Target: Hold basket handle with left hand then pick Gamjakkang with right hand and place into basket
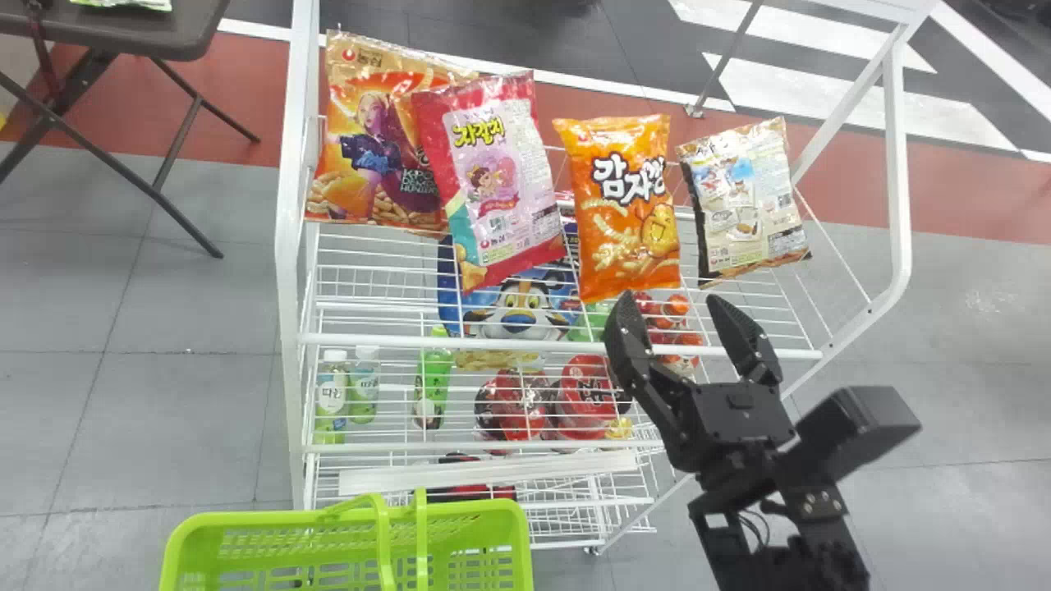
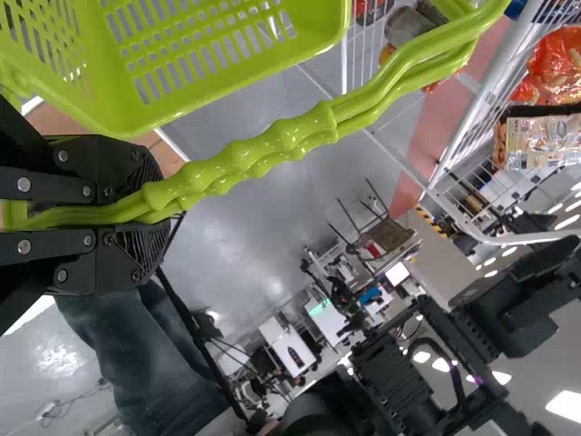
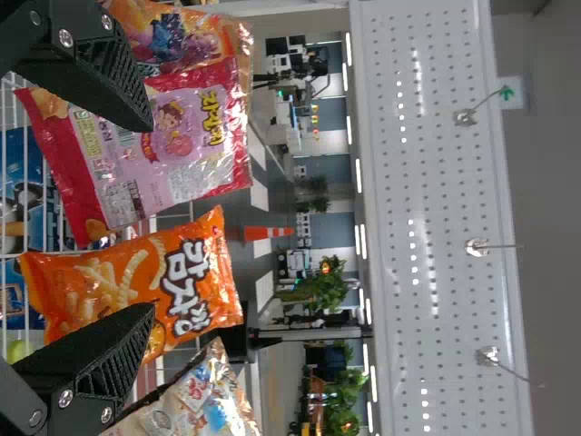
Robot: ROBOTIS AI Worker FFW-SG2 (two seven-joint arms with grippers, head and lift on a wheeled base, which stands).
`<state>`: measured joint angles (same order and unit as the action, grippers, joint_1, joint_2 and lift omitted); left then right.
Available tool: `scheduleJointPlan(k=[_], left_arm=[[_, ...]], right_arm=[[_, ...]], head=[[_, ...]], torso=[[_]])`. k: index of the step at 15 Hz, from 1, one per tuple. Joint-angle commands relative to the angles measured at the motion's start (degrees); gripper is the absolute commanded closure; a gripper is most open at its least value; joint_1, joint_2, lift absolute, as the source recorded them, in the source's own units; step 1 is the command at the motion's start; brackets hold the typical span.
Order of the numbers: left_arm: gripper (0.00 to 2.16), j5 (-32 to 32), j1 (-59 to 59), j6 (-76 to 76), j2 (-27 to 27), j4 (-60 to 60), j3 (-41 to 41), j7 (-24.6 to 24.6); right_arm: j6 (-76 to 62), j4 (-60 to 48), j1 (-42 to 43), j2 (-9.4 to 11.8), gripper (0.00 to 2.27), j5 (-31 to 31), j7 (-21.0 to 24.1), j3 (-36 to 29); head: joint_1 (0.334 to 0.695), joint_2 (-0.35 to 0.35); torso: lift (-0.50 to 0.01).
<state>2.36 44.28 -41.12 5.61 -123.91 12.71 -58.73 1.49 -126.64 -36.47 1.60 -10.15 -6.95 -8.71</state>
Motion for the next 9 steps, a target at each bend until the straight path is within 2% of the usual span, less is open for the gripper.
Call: scheduleJointPlan(k=[1,9], left_arm=[[2.14,-0.6,-0.2,-0.7,-0.1,0.2,0.0,0.2],[2.14,-0.9,-0.9,-0.9,-0.2,1.4,0.5,0.3]], right_arm=[[7.3,1.0,4.6,0.1,0.11,0.2,0.0,-0.1],[22.0,12.7,24.3,0.2,0.11,5.1,0.6,-1.4]], head=[[0.695,-0.35],[0.695,-0.35]], torso=[[-0.019],[-0.019]])
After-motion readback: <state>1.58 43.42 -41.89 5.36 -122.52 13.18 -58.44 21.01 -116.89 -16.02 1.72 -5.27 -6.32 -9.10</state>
